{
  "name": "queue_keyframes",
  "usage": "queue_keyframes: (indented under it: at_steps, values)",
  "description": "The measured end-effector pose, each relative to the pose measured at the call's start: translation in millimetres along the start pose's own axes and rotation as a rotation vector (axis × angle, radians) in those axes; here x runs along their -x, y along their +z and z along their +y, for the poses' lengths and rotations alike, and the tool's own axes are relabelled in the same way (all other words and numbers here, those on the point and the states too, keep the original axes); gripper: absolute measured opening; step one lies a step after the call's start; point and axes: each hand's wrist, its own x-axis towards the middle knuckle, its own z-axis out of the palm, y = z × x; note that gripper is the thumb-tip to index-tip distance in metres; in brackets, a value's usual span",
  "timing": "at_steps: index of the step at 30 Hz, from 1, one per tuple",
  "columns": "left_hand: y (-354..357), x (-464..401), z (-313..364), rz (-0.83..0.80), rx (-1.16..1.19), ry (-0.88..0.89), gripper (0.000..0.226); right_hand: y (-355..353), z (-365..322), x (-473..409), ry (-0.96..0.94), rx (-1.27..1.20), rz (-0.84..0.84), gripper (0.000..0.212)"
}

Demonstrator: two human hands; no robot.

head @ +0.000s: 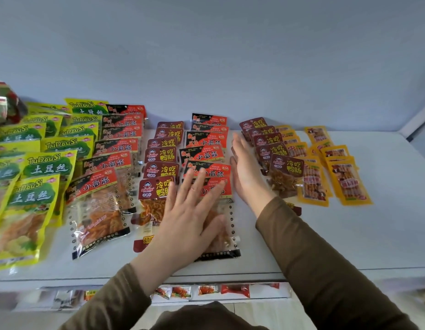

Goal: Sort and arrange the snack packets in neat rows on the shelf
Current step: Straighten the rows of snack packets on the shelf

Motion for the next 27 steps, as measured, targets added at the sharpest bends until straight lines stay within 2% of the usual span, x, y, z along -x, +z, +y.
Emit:
queue_keyframes:
  at_steps: [4,7,16,20,24,27]
  values:
    - [-10.6,13.9,-20.2,0.004,-0.078,-0.187,0.094,-7.8,4.1,21.1,-0.03,0.053,0.065,0.056]
    - [-5.1,23.1,-22.9,-0.039,-0.097,-0.224,0.104,-4.6,10.9,43.9,-0.066,0.081,0.082,0.054]
    - [-4.5,21.1,-20.9,-0.042,-0.013,-0.215,0.097,0.3,8.1,64.6,-0.102,0.157,0.092,0.05]
    - [-37.3,-10.3,-45.8,-0.024,-0.069,-0.31,0.098,-10.1,-3.3,60.2,-0.067,0.193,0.14,0.052]
    - [-51.1,-55.7,-57.1,-0.111,-0.028,-0.332,0.082,-8.6,-14.2,54.2,-0.046,0.331,0.042,0.054]
    - [-41.0,-75.2,-64.8,-0.186,-0.028,-0.297,0.079,4.3,-13.4,51.0,-0.069,0.358,-0.02,0.056]
